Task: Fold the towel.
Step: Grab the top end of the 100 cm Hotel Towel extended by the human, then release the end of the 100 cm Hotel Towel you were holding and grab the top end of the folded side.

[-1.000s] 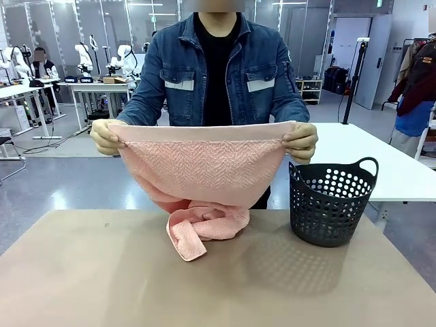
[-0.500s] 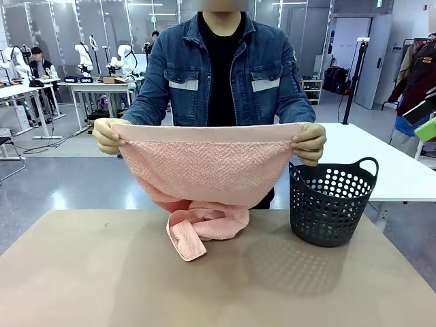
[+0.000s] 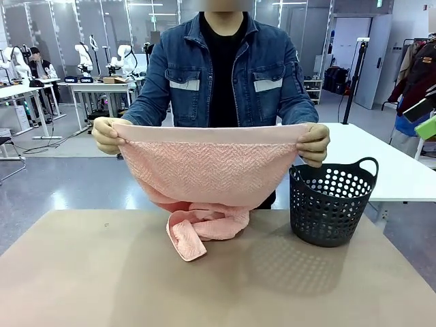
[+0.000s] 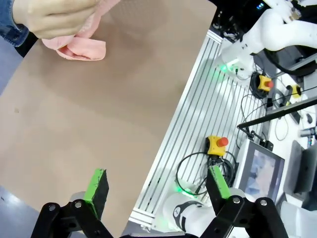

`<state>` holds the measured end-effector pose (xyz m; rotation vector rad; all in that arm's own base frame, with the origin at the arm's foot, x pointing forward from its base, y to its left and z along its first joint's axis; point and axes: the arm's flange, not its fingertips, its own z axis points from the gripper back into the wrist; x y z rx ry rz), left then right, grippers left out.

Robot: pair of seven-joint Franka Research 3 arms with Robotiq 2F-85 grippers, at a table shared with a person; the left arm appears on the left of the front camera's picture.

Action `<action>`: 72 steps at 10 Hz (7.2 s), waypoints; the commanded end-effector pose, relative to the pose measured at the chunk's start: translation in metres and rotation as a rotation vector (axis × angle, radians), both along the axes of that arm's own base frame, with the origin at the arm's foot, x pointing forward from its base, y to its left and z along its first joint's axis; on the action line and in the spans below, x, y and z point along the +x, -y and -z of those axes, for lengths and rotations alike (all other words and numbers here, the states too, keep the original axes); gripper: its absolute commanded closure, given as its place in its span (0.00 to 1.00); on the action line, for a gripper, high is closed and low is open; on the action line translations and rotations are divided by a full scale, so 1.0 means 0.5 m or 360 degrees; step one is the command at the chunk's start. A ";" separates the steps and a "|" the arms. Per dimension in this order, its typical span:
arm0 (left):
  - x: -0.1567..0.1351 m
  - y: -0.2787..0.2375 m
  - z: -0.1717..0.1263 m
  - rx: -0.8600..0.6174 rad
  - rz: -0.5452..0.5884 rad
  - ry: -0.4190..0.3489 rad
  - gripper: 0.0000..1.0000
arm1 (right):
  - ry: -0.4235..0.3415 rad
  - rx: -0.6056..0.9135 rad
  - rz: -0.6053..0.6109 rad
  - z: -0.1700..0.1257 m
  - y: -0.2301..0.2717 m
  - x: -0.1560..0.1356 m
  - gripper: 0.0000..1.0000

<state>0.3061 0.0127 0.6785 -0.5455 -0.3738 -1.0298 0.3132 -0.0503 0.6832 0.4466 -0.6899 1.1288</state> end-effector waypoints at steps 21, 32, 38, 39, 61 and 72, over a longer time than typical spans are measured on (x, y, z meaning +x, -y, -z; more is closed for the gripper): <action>0.182 0.549 -0.075 0.0784 0.0710 0.0738 0.00 | 0.0300 -0.0987 -0.0483 -0.052 -0.543 0.158 0.00; 0.219 0.564 0.013 0.0900 0.0648 0.0679 1.00 | 0.0280 -0.1106 -0.0379 0.039 -0.556 0.198 1.00; 0.215 0.567 0.011 0.0913 0.0648 0.0673 1.00 | 0.0277 -0.1092 -0.0368 0.028 -0.557 0.195 1.00; 0.215 0.566 0.014 0.0907 0.0643 0.0666 1.00 | 0.0277 -0.1083 -0.0364 0.029 -0.556 0.194 1.00; 0.224 0.564 0.008 0.0853 0.0688 0.0654 1.00 | 0.0266 -0.1075 -0.0418 0.024 -0.551 0.204 1.00; 0.224 0.564 0.008 0.0853 0.0688 0.0654 1.00 | 0.0266 -0.1075 -0.0418 0.024 -0.551 0.204 1.00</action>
